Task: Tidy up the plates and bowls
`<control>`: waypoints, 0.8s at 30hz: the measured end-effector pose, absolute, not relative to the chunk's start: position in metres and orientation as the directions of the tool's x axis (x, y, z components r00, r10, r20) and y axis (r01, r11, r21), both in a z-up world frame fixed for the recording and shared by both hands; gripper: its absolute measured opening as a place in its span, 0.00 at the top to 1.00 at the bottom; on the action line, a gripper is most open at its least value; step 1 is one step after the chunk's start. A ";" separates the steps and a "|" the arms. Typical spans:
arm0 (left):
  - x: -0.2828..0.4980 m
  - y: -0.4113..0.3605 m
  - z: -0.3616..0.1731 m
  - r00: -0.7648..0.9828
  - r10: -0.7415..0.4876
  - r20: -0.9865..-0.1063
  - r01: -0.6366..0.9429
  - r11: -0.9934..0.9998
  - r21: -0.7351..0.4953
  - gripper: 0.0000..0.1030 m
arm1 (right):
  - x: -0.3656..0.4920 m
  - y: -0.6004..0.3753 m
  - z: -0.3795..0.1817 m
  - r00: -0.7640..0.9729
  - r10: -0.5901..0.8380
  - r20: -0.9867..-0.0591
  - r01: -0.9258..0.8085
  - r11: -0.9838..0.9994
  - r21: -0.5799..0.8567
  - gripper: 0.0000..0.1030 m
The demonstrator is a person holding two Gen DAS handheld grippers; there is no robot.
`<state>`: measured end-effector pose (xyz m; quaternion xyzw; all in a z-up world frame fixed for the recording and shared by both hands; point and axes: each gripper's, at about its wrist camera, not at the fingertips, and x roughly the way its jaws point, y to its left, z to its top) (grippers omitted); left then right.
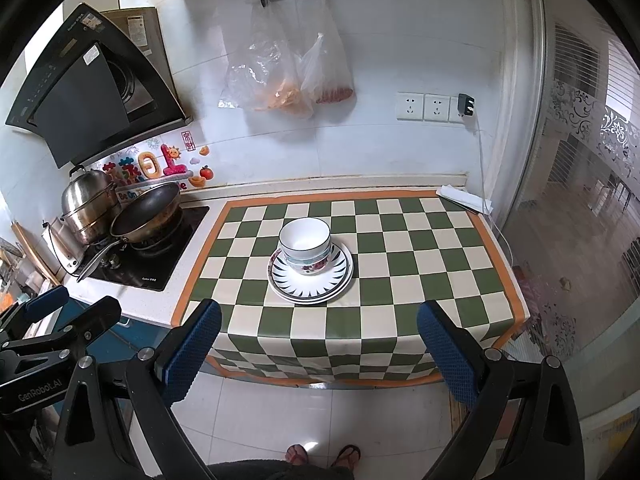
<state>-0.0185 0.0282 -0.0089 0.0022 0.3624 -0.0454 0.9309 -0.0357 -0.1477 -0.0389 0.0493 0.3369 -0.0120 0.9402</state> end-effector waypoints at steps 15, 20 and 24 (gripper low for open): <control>-0.021 0.034 -0.009 0.732 -0.088 -0.676 0.091 0.995 -0.030 0.03 | -0.045 -0.148 -0.044 0.772 0.004 -0.635 0.062 0.995 0.081 0.03; -0.022 0.036 -0.009 0.731 -0.088 -0.676 0.090 0.995 -0.033 0.03 | -0.046 -0.151 -0.044 0.768 0.004 -0.641 0.063 0.995 0.082 0.03; -0.021 0.036 -0.009 0.731 -0.088 -0.677 0.092 0.995 -0.031 0.03 | -0.046 -0.152 -0.045 0.767 0.004 -0.642 0.063 0.995 0.081 0.03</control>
